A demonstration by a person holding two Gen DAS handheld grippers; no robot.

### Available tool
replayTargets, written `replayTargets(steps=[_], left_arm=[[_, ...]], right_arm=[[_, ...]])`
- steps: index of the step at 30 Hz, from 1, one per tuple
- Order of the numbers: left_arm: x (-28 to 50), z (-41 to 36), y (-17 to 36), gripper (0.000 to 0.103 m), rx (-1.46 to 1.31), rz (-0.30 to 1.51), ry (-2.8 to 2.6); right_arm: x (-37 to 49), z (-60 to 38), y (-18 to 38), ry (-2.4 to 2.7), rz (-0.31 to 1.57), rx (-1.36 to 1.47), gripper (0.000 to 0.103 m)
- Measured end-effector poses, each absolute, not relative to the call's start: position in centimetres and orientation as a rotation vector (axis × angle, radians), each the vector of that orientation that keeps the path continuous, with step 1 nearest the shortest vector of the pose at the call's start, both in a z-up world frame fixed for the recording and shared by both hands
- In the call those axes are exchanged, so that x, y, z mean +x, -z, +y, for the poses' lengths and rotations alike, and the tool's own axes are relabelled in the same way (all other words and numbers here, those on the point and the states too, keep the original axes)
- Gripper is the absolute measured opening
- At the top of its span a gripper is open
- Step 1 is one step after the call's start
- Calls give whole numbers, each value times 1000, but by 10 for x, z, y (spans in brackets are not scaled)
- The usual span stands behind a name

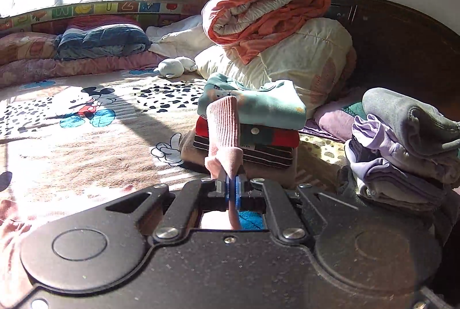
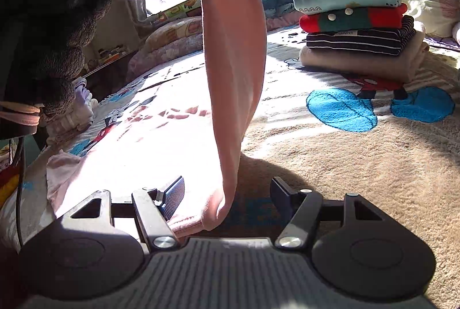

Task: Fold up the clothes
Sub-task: 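Lift the sleeve with the left tool and fold it across the sweatshirt body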

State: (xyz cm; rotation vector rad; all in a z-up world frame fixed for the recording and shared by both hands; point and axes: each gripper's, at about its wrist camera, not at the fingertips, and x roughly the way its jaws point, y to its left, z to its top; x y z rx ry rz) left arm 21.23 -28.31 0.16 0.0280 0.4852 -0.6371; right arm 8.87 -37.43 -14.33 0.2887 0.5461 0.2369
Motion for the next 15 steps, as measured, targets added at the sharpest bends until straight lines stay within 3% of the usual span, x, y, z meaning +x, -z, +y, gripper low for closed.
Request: replayTargets(steps=[5, 15], left_arm=[[218, -237, -12, 3, -67, 476, 581], [225, -172, -24, 3, -91, 520, 455]], right_arm=[[98, -338, 146, -220, 582, 108, 65], [87, -310, 153, -188, 585, 29, 65]])
